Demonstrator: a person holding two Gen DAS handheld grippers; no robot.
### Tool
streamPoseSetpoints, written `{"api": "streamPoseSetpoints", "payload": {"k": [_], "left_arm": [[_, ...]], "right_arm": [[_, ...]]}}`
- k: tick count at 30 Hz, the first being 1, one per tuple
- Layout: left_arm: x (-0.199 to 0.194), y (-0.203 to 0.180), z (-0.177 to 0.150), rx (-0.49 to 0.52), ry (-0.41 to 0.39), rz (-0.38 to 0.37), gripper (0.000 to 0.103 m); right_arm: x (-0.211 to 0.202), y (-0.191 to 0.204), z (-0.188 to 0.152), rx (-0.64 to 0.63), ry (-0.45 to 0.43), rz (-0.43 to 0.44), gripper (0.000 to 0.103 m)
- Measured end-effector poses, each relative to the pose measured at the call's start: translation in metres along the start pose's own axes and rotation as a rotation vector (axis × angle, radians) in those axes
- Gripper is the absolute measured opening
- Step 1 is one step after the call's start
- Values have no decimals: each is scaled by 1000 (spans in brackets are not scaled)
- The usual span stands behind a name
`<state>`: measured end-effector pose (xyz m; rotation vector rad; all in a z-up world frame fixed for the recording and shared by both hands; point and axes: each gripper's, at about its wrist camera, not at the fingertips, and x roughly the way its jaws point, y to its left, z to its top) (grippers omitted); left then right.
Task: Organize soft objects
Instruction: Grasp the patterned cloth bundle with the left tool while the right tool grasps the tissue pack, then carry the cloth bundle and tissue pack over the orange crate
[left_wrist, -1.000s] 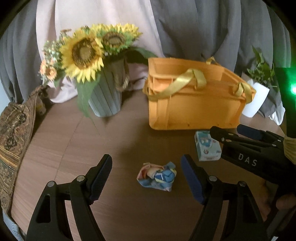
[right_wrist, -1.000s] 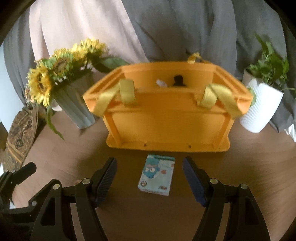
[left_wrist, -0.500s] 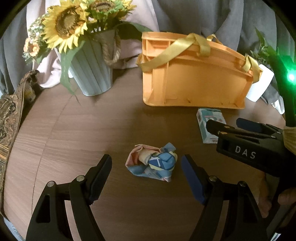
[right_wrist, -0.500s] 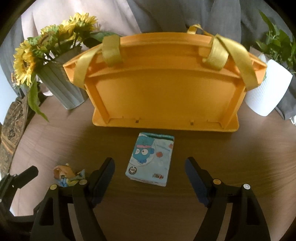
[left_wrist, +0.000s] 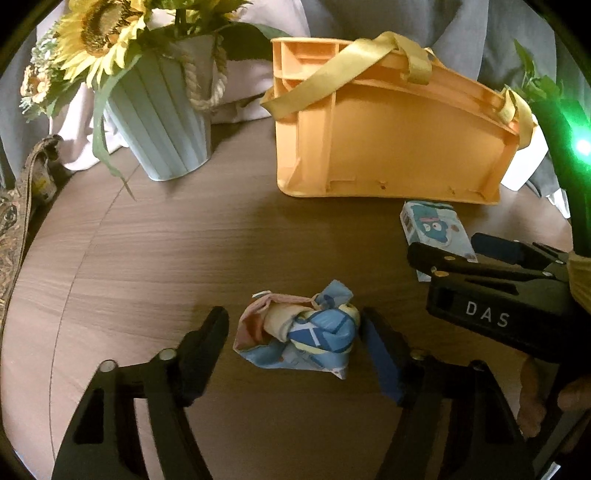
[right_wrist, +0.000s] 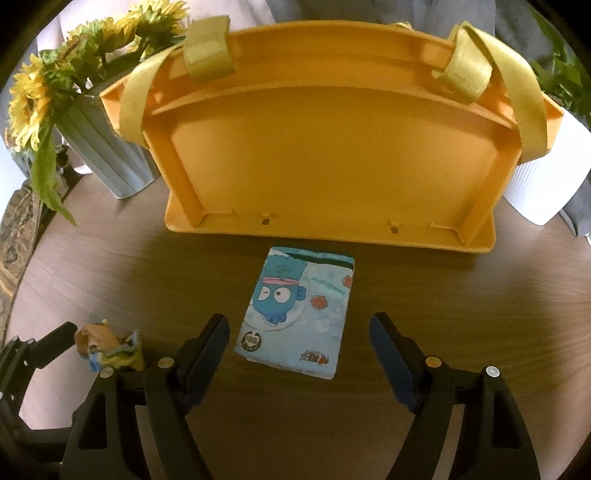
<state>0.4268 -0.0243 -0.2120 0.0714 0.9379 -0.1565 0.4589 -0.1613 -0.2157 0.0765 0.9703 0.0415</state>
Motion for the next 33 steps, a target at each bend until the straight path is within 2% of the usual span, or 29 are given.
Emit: {"api": "streamPoseSetpoints", "payload": {"k": [2,8,10,12,13,23,33], "left_arm": [[2,1,0,-5,-2,-2,61],[1,1,1,-15,-18,-4,56],[-1,2,1,-21,-23,-4,53],[-1,2,1,-26,-25,0,51],[-2,3,2,-29,-25,0,51],[-20,3,7,-43,-67,-5,50],[-54,-2,14,-32,-132,-24,50]], "right_arm": [[1,0,0,-5,0,-8,79],[7,6,3,-17,-4,-17,77],[8,7,2,-17,-3,-17,72],[8,7,1,-17,7,-8,58],[9,7,0,-15,12,-5,56],[-5,4,-4,15,2,16,55],[-41,7,0,28,-73,10,55]]}}
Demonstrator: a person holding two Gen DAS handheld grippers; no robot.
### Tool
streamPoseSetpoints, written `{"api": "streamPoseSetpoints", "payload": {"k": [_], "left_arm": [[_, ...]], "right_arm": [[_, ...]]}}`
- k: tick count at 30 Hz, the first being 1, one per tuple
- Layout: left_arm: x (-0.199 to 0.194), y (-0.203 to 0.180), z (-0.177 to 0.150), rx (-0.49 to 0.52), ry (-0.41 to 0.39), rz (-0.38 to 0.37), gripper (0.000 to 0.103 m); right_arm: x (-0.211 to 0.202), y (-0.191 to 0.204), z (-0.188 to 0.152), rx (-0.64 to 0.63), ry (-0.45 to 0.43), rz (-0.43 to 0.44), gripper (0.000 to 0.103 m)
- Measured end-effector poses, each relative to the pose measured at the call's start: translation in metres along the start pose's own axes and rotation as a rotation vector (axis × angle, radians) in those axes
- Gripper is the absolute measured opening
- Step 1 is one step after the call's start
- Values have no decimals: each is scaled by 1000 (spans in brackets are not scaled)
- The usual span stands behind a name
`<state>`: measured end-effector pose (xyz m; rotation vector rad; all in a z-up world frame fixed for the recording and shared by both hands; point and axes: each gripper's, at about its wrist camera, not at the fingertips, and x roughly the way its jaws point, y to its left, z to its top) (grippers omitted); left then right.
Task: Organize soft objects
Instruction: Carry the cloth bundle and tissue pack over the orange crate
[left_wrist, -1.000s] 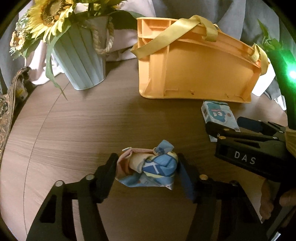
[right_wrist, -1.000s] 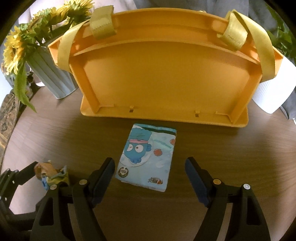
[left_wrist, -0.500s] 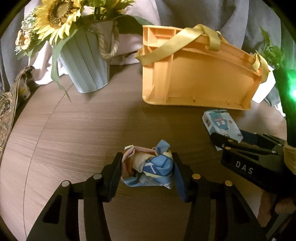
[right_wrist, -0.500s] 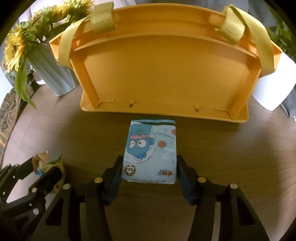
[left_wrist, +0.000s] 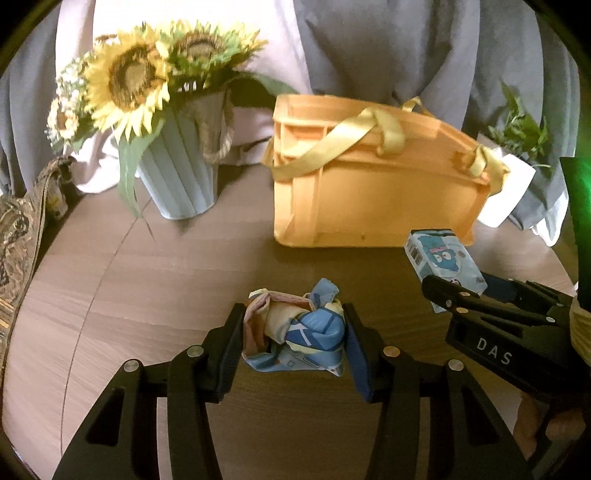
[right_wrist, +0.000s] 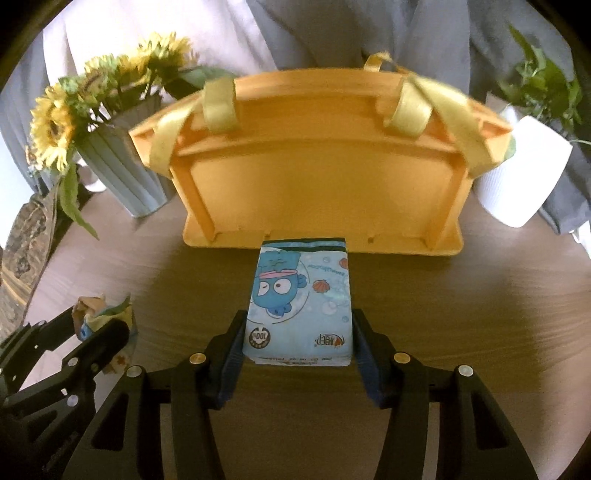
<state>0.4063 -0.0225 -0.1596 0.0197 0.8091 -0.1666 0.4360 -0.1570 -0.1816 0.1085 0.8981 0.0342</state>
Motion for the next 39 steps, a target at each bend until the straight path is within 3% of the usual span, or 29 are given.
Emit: {"api": "streamPoseSetpoints", "payload": {"k": [19,39], "left_arm": [[-54,-22,39,46,-148,-80,50],[-104,-30,85,66,-341,-95,50]], "right_arm": [[-98,-26,18,54,-187,-66,55],[-160,-22,48,54,-388,-86,55]]}}
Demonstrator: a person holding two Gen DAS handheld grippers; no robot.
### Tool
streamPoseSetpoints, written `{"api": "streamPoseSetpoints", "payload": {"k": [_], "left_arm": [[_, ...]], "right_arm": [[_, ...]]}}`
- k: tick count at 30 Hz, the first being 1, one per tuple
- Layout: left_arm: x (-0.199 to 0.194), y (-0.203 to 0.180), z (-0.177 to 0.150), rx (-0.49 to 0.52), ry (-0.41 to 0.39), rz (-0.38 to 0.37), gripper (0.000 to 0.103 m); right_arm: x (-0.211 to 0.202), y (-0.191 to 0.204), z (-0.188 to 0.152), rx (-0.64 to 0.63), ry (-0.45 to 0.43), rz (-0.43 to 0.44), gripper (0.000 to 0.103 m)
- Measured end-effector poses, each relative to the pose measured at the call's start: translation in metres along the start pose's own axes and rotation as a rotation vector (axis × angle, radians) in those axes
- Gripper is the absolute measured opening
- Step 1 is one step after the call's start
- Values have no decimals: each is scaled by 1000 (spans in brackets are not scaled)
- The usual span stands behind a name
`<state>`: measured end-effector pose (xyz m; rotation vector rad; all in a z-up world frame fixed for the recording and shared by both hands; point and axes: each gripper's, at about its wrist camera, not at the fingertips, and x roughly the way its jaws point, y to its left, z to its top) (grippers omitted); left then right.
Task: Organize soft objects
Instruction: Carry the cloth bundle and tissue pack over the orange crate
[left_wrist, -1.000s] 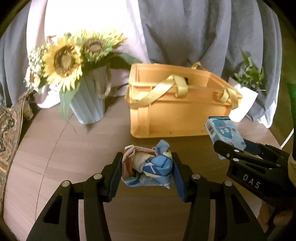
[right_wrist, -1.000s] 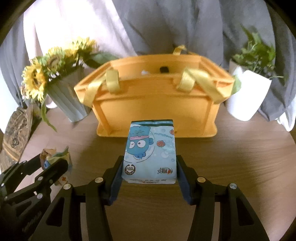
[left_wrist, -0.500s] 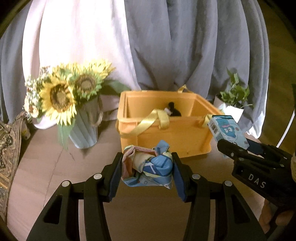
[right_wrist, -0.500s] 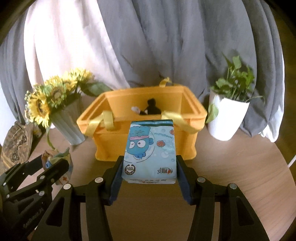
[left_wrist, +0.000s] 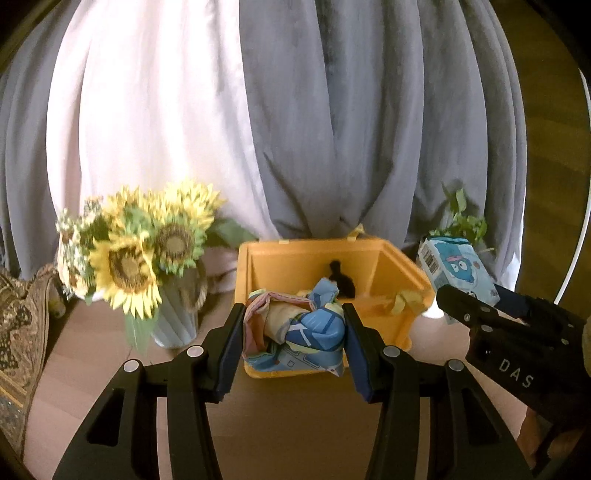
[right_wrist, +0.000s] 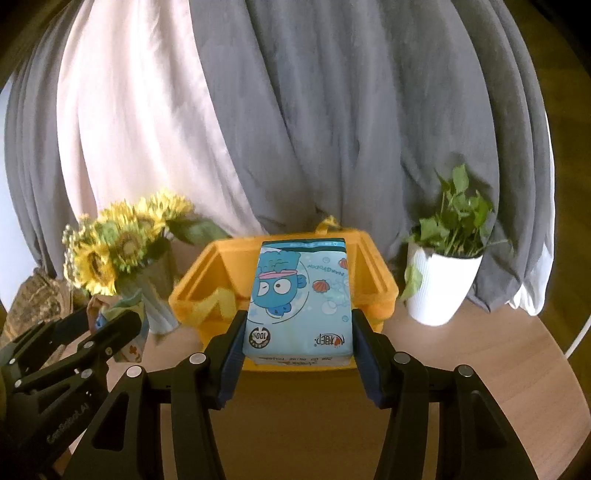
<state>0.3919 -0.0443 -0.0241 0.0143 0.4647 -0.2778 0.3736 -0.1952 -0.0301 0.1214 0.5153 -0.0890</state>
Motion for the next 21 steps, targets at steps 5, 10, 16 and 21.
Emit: {"api": "streamPoseSetpoints", "payload": {"k": [5,10,16,21], "left_arm": [[-1,-1,15,-5,-41,-12,50],[3,-2,29,3,-74,-9,50],[11,-6,45,20,-110,-5,50],[25,-6,56,29,-122,-11,50]], "right_arm": [[-4,0,12,3,-40,4,55],[-4,1,21,-3,-65,12,55],[2,-1,35,-2,-89,18,55],[10,-3,45,-4,-109,19,55]]}}
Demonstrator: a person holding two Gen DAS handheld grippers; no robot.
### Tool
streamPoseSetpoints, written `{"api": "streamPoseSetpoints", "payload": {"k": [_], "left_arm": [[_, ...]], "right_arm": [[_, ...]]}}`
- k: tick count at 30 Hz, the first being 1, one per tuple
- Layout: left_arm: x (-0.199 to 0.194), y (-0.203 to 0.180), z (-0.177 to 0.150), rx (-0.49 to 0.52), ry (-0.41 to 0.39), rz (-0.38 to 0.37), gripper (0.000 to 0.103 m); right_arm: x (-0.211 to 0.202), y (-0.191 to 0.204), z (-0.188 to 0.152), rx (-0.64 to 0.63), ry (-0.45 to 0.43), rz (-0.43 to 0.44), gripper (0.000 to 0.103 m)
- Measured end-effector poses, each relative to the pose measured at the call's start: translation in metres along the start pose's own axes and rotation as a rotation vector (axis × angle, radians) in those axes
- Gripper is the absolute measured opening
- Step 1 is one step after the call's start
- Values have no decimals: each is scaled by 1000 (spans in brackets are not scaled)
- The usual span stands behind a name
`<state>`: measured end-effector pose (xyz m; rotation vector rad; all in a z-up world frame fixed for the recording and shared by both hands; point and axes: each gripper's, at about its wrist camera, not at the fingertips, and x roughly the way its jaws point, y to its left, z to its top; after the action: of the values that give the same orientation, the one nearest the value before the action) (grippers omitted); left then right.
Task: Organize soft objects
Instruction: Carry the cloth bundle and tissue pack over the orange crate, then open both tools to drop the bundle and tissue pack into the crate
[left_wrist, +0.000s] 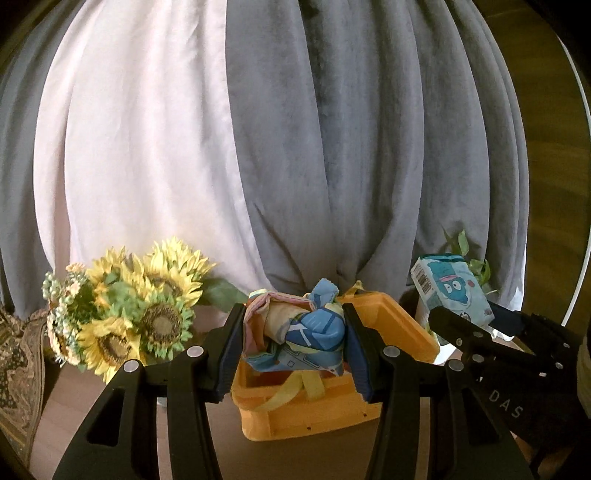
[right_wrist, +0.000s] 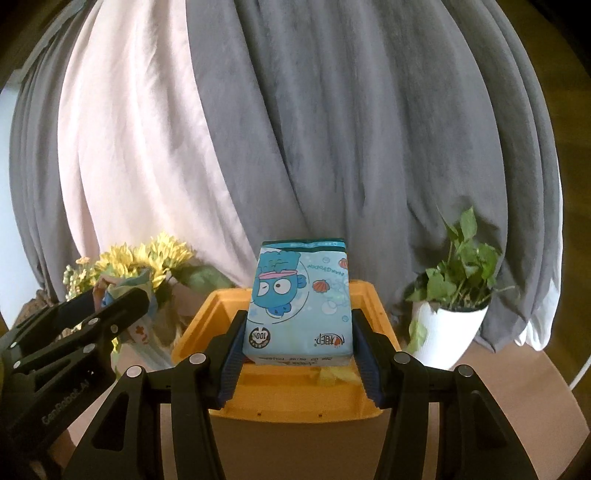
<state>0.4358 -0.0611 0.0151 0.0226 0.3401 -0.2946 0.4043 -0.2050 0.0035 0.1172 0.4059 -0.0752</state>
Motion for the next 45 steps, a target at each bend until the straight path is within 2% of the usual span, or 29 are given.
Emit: {"api": "streamPoseSetpoints", "payload": {"k": [8,18,34,38,40,41,45], "left_arm": [[29,0,8,12,-2,7,50],[76,2,9,20,36,34,50],[154,5,-13,29,168,38,51],[171,4,-19,28,221,12,53],[175,2,-22,29,236,10,67],[175,2,-23,32,238,15,70],[168,0,-24,38,226,25,71]], "right_arm": [[25,-6,7,3,-1,-3,55],[74,-20,14,13,37,-12,55],[147,-37,5,-4,143,-40,55],[159,-39,0,-14,161,-57,55],[164,-39,-2,-17,173,-55,55],[165,-40,-3,-12,182,-56,55],[167,-42,-6,-6,203,-72,56]]}}
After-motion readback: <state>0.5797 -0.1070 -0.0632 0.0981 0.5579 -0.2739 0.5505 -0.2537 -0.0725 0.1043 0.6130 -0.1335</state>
